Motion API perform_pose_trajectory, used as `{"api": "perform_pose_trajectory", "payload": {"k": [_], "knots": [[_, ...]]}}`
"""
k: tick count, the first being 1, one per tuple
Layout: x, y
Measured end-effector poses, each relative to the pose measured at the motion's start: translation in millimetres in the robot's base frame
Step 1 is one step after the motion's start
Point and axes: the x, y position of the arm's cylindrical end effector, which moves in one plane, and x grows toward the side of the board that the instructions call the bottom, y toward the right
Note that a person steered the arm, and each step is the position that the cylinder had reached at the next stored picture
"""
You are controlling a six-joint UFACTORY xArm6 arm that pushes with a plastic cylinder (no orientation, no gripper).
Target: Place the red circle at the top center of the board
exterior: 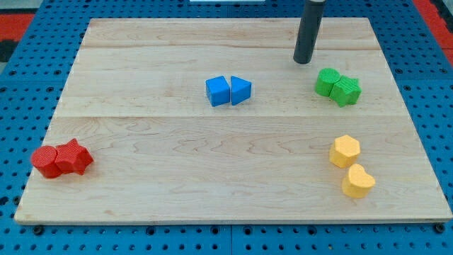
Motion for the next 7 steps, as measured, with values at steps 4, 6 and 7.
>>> {"api": "perform_pose_trajectory", "payload": {"k": [4,6,7], "knots": [[-11,-25],[-42,-100],[-5,-185]]}}
